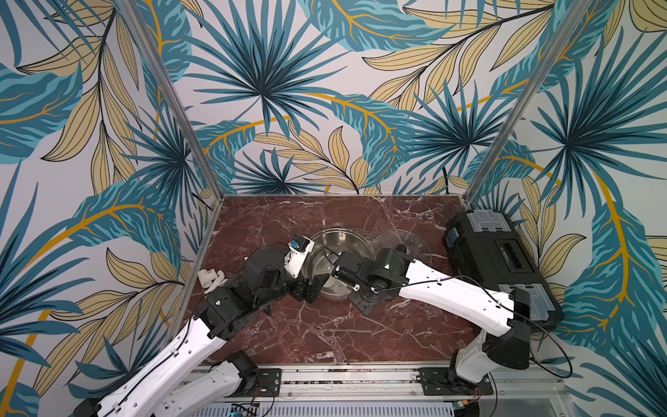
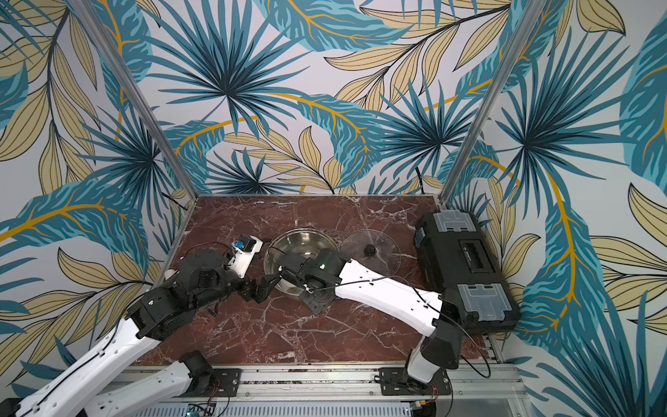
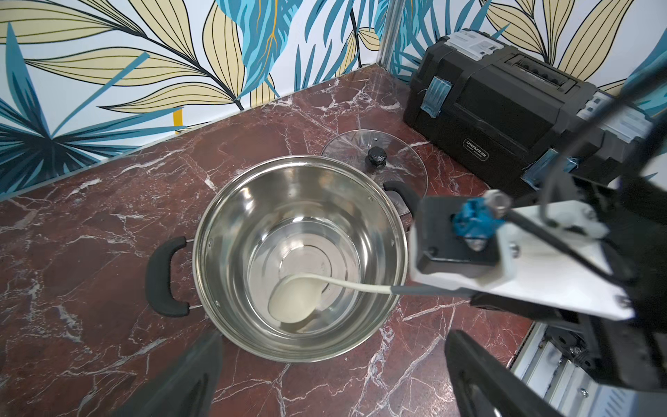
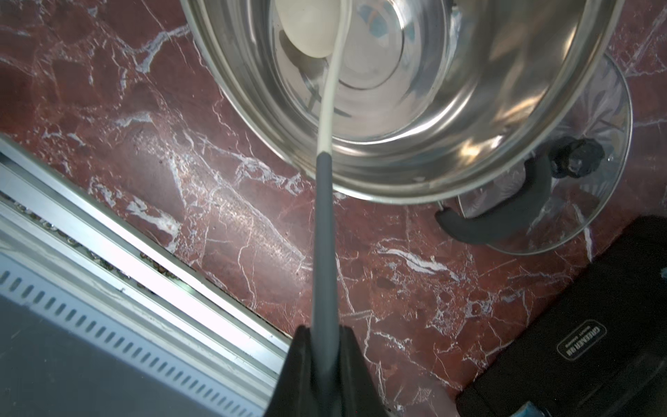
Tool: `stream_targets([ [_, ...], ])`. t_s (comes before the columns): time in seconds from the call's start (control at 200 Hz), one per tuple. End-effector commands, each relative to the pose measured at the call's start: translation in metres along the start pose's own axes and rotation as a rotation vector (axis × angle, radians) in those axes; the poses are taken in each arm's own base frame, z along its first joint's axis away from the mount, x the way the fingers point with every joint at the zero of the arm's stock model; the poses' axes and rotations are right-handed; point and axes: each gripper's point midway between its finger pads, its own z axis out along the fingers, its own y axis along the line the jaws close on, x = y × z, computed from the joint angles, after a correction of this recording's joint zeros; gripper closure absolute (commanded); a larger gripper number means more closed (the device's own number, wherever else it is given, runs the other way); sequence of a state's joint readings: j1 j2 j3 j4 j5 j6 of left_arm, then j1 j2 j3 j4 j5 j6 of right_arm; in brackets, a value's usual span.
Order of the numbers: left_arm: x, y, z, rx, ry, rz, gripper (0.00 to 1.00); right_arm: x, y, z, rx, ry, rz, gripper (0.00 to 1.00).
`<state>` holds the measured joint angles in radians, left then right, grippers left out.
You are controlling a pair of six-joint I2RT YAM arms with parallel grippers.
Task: Stir the soup with a spoon
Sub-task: Stir the soup in the pan with a stick.
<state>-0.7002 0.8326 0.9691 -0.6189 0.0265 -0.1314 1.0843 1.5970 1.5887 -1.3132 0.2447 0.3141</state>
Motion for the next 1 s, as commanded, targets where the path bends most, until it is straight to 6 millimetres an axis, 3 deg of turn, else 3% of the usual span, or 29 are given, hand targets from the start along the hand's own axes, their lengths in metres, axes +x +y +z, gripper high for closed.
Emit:
stream_targets([
  [0.0, 0.008, 0.001, 0.004, 0.004, 0.013, -0.011, 0.00, 0.027, -0.012, -0.006, 0.025, 0.024, 0.028, 1.00],
  [0.15, 0.005, 0.001, 0.006, 0.003, 0.007, -0.010, 0.00, 0.052, -0.037, -0.010, 0.125, 0.057, 0.007, 1.00],
  [0.256, 0.004, 0.000, 0.009, 0.004, 0.008, -0.010, 0.00, 0.054, -0.051, -0.011, 0.168, 0.070, 0.010, 1.00],
  [0.421, 0.005, -0.001, 0.011, 0.011, 0.007, -0.016, 0.00, 0.040, -0.070, -0.004, 0.220, 0.081, 0.038, 1.00],
  [0.576, 0.006, -0.001, 0.012, 0.011, 0.007, -0.015, 0.00, 0.012, -0.081, 0.005, 0.246, 0.070, 0.054, 1.00],
  [0.802, 0.007, 0.000, 0.013, 0.008, 0.009, -0.017, 0.00, -0.040, -0.064, 0.018, 0.196, 0.022, 0.070, 1.00],
  [0.997, 0.008, 0.001, 0.011, 0.005, 0.009, -0.016, 0.00, -0.063, -0.025, 0.024, 0.061, -0.004, 0.063, 1.00],
])
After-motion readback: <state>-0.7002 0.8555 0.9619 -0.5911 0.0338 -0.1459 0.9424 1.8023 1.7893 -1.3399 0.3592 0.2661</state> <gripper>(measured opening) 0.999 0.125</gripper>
